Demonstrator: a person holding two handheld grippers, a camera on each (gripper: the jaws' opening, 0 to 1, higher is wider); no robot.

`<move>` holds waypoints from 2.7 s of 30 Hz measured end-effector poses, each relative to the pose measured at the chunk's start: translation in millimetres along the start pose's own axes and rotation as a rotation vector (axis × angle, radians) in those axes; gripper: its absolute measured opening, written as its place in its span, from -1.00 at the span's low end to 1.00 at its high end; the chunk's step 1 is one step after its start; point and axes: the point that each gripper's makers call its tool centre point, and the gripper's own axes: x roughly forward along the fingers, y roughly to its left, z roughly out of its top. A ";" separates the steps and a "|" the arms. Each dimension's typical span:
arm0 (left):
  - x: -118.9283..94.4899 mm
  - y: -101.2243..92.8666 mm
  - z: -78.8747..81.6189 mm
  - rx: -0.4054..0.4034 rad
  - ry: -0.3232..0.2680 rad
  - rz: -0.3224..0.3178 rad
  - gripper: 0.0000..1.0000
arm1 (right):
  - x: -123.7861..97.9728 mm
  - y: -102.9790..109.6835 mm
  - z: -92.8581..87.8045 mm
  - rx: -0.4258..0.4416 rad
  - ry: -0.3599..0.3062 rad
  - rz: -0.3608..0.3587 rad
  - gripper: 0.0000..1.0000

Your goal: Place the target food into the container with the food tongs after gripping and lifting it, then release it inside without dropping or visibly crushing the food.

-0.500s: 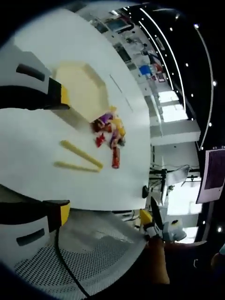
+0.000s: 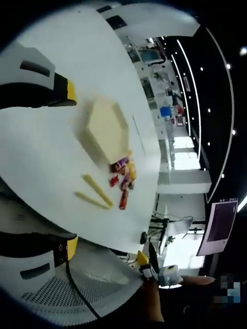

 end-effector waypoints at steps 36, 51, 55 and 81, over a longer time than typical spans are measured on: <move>28.8 -23.5 -23.0 0.168 0.177 -0.164 0.09 | -2.5 4.2 -6.4 0.027 0.018 0.022 0.91; 99.6 -62.9 -39.7 0.166 0.221 -0.392 -0.50 | -8.2 -0.6 2.4 0.008 0.038 -0.015 0.88; 108.9 -70.5 -39.0 0.180 0.195 -0.417 -0.47 | -10.3 -1.8 2.2 0.008 0.043 -0.026 0.88; 25.8 -128.4 94.2 -0.093 -0.114 -0.713 -1.00 | -34.6 110.9 136.6 0.130 -0.370 0.509 0.75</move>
